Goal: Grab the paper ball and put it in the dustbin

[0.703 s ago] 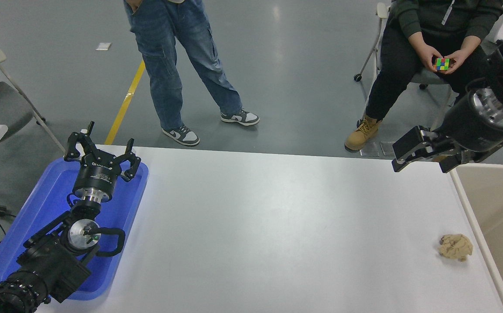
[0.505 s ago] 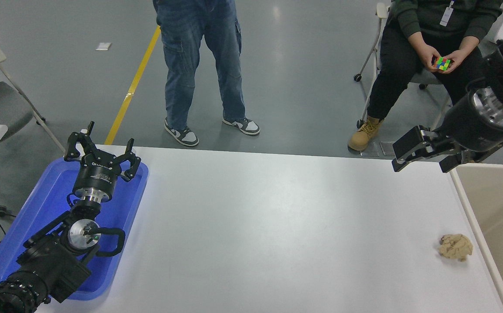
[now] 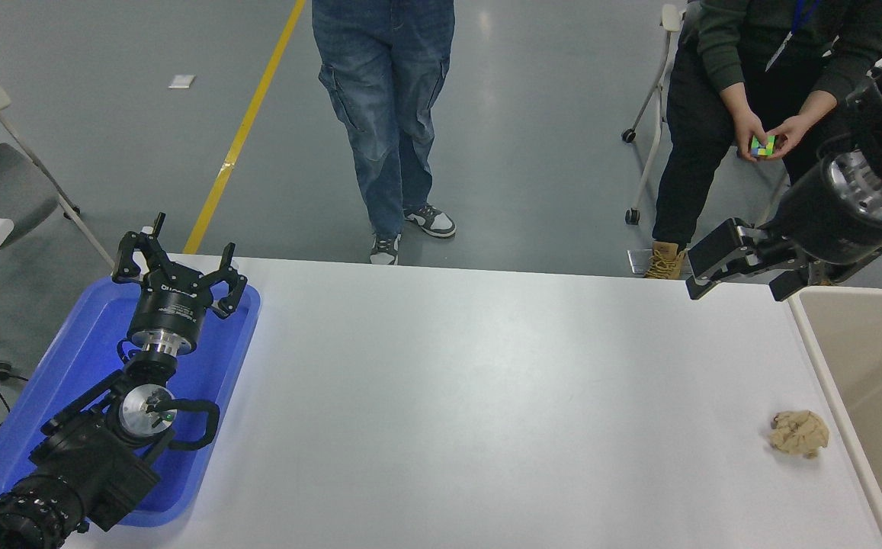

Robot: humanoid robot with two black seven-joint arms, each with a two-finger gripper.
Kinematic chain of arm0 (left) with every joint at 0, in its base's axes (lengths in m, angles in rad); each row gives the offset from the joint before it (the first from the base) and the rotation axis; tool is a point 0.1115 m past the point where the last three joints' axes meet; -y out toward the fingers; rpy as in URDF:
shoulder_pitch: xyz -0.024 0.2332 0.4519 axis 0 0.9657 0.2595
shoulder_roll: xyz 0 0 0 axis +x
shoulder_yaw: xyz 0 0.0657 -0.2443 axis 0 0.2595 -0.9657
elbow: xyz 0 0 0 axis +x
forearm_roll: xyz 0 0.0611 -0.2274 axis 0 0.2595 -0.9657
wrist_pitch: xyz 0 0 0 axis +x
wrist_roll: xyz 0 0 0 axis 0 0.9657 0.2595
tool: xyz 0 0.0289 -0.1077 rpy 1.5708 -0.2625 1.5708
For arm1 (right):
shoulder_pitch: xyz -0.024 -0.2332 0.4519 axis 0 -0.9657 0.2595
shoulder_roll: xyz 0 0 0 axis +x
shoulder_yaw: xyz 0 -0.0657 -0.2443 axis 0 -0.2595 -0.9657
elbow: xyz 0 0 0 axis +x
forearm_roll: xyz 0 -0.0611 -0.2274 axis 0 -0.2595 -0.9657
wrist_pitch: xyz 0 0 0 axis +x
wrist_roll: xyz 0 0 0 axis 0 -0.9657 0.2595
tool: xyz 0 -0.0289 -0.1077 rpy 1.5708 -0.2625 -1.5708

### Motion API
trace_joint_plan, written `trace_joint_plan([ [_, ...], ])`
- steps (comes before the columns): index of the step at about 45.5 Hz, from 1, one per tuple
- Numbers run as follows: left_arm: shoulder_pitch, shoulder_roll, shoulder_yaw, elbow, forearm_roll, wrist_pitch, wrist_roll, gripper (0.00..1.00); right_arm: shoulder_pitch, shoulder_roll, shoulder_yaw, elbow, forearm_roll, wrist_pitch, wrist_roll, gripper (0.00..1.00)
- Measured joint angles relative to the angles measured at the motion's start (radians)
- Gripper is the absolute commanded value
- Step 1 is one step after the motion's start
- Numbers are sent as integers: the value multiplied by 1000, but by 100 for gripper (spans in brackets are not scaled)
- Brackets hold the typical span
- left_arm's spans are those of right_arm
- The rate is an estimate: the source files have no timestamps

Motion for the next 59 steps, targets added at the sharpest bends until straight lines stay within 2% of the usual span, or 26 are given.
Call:
trace_joint_plan([
  [59, 0, 0, 0, 0, 0, 0, 0, 100, -42, 40, 1, -76, 0, 0, 0, 100],
])
